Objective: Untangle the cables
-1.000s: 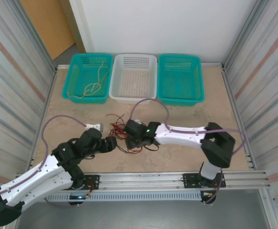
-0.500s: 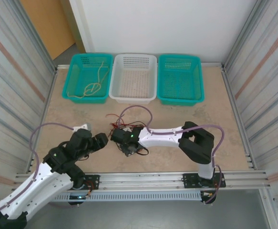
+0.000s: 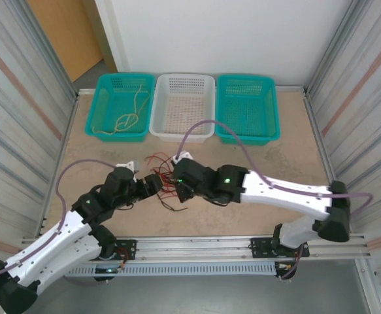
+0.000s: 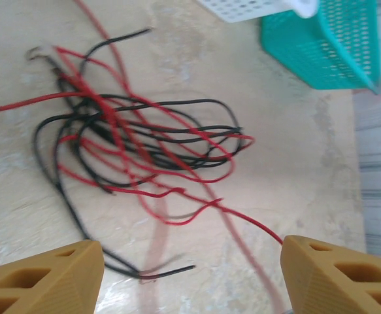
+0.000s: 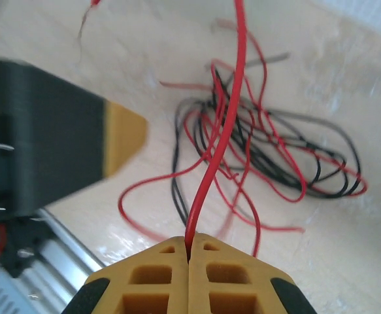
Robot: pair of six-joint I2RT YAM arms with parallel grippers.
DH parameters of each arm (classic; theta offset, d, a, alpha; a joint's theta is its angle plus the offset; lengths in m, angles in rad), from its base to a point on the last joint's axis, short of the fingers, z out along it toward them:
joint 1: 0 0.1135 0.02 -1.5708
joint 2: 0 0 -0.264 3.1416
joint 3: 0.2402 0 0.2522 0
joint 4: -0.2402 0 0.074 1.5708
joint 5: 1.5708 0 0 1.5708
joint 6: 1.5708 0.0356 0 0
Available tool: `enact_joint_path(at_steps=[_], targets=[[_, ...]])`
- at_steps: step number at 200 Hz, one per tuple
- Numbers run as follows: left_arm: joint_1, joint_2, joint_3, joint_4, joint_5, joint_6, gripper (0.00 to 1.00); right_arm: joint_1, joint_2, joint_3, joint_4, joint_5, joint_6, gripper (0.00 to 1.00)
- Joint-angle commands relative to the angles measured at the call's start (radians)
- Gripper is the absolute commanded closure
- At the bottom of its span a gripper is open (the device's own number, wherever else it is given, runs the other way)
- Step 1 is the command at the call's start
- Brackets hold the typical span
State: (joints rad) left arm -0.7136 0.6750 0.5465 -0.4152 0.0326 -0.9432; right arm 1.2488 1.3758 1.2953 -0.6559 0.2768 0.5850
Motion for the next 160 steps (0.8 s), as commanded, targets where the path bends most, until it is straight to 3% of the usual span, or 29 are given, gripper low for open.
enact_joint_path(at_steps=[1, 32, 68, 122, 160], targets=[[-0.006, 0.017, 0.083, 0.192, 0.078, 0.084, 0.25, -0.049, -0.107, 0.061, 0.069, -0.03, -0.066, 1.0], [-0.01, 0.09, 0.273, 0.315, 0.162, 0.242, 0.25, -0.127, -0.164, 0.188, 0.145, -0.168, -0.094, 1.0], [-0.018, 0.21, 0.46, 0.331, 0.257, 0.374, 0.25, -0.169, -0.133, 0.417, 0.154, -0.208, -0.177, 1.0], [-0.108, 0.34, 0.569, 0.401, 0.301, 0.587, 0.12, -0.266, -0.12, 0.553, 0.209, -0.359, -0.117, 1.0], [-0.113, 0.394, 0.617, 0.362, 0.284, 0.607, 0.36, -0.293, -0.175, 0.507, 0.253, -0.364, -0.089, 1.0]])
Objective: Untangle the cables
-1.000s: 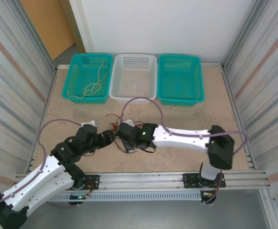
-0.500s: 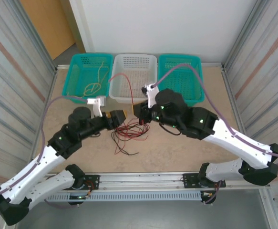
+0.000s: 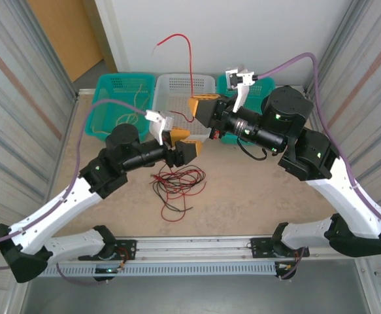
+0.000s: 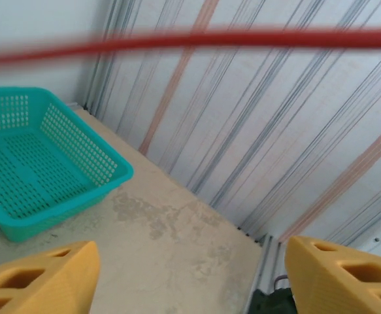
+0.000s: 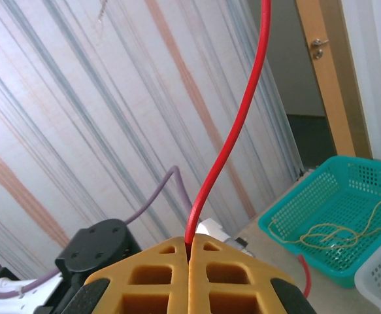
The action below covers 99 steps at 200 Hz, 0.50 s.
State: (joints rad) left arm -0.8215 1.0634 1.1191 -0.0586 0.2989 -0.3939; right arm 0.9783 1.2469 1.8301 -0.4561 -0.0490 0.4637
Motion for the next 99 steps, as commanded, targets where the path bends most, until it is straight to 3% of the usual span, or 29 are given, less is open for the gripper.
enact_joint_path(at_steps=[1, 24, 48, 72, 99], targets=[[-0.005, 0.006, 0.042, 0.006, 0.018, 0.056, 0.36, -0.024, -0.048, -0.03, 0.054, -0.039, 0.033, 1.0], [-0.033, -0.029, -0.018, 0.017, 0.002, 0.05, 0.37, -0.057, -0.096, -0.099, 0.077, -0.052, 0.053, 1.0], [-0.048, -0.117, -0.113, 0.007, -0.097, 0.025, 0.32, -0.094, -0.146, -0.19, 0.111, -0.05, 0.059, 1.0], [-0.047, -0.137, -0.124, -0.178, -0.242, 0.002, 0.3, -0.181, -0.149, -0.2, 0.086, -0.065, 0.08, 1.0], [-0.048, -0.125, -0.165, -0.339, -0.327, -0.063, 0.29, -0.335, -0.115, -0.164, 0.029, -0.075, 0.084, 1.0]])
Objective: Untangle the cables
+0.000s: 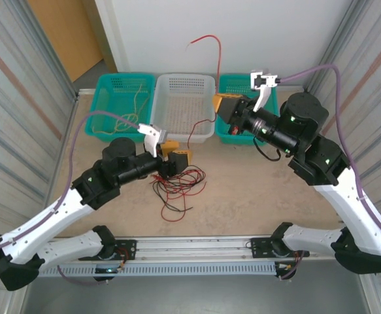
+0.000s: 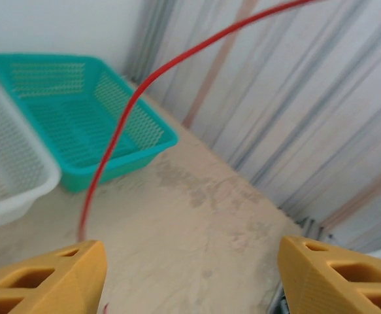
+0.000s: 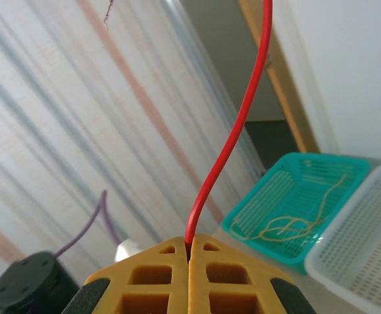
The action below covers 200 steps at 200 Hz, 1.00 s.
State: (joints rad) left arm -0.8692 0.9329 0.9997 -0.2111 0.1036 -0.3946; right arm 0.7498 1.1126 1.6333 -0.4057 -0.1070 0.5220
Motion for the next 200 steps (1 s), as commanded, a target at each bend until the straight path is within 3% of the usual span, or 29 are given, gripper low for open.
enact_joint_path(at_steps=[1, 36, 73, 117, 149, 153, 157, 200], targets=[[0.0, 0.006, -0.049, -0.19, -0.134, -0.066, 0.29, -0.114, 0.022, 0.036, -0.024, -0.018, 0.026, 1.0], [0.0, 0.0, -0.162, -0.22, -0.131, -0.166, 0.3, -0.402, 0.143, 0.117, -0.082, -0.151, 0.1, 1.0], [0.001, -0.045, -0.247, -0.251, -0.17, -0.22, 0.29, -0.566, 0.304, 0.204, -0.127, -0.167, 0.08, 1.0], [0.0, -0.081, -0.258, -0.315, -0.197, -0.232, 0.27, -0.682, 0.525, 0.234, -0.147, -0.186, 0.094, 1.0], [0.001, -0.077, -0.261, -0.351, -0.206, -0.231, 0.26, -0.744, 0.672, 0.283, -0.221, -0.232, 0.127, 0.63], [0.001, -0.075, -0.261, -0.359, -0.211, -0.233, 0.26, -0.749, 0.683, 0.28, -0.226, -0.235, 0.13, 0.51], [0.001, -0.072, -0.26, -0.367, -0.217, -0.236, 0.26, -0.751, 0.686, 0.276, -0.232, -0.236, 0.13, 0.47], [0.028, -0.024, -0.269, -0.42, -0.272, -0.291, 0.23, -0.692, 0.564, 0.134, -0.241, -0.175, 0.068, 0.48]])
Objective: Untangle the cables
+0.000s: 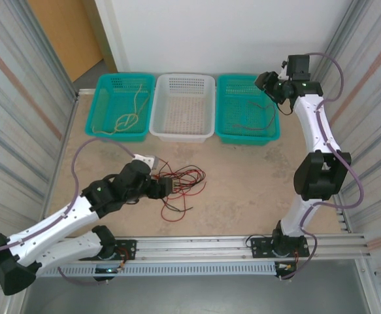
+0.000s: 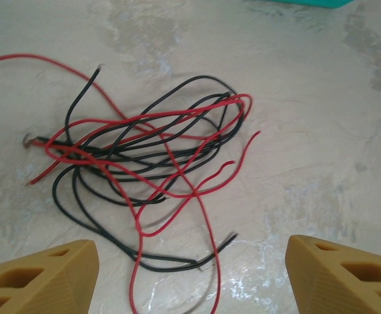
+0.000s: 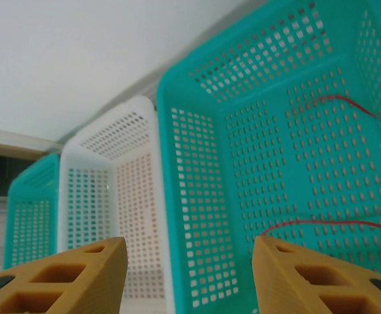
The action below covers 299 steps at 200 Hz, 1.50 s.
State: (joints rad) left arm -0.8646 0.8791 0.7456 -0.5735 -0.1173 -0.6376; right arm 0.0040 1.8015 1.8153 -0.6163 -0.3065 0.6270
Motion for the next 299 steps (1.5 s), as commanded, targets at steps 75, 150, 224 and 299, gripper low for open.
enact_joint_path(at_steps=[75, 150, 224, 299], targets=[[0.073, 0.327, 0.032, -0.108, -0.04, -0.066, 0.42, 0.542, -0.609, -0.607, 0.013, 0.327, -0.062, 0.43], [0.302, 0.203, -0.217, 0.176, 0.179, -0.185, 0.7, 0.838, -0.681, -0.885, 0.063, 0.474, 0.074, 0.45], [0.44, 0.288, -0.266, 0.348, 0.328, -0.174, 0.72, 0.964, -0.625, -0.915, 0.07, 0.535, 0.128, 0.47], [0.441, 0.374, -0.272, 0.395, 0.332, -0.175, 0.71, 0.981, -0.582, -0.87, 0.075, 0.526, 0.125, 0.47]])
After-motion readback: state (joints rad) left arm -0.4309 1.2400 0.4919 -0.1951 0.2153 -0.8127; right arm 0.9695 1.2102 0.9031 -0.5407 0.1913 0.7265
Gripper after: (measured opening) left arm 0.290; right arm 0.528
